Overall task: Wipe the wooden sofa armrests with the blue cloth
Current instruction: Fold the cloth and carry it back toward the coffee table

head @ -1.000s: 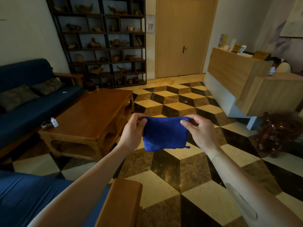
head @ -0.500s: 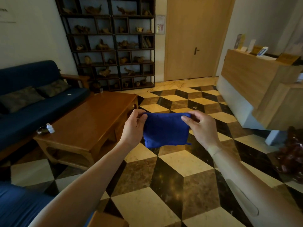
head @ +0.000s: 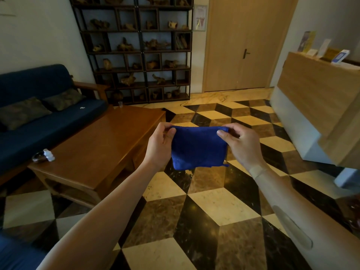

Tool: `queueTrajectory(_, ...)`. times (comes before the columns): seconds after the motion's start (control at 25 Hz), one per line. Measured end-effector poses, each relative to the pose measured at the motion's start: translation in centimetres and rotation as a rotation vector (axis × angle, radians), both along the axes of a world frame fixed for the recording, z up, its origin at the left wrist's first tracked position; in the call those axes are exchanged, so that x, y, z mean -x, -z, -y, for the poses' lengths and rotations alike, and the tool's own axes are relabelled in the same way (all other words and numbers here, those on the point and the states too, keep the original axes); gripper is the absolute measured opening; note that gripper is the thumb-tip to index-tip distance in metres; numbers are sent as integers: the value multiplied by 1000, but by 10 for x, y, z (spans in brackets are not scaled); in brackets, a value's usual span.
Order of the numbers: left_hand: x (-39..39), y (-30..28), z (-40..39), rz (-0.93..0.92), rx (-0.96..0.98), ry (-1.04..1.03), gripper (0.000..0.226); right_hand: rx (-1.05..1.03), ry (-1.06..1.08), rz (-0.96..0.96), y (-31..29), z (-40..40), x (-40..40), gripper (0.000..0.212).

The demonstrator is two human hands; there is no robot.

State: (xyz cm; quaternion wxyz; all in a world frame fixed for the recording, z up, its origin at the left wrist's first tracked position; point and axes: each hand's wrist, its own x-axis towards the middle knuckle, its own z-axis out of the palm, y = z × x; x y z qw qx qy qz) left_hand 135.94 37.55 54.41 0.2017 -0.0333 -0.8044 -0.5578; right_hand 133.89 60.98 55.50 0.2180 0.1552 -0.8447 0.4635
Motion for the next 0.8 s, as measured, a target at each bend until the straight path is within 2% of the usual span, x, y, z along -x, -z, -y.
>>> queueTrajectory(0.52, 240, -4, 54, -54, 52, 58, 17, 42, 46, 15, 4, 50, 238, 22)
queueTrajectory(0.8, 376, 5, 52, -51, 49, 41, 16, 55, 41, 34, 13, 50, 371, 23)
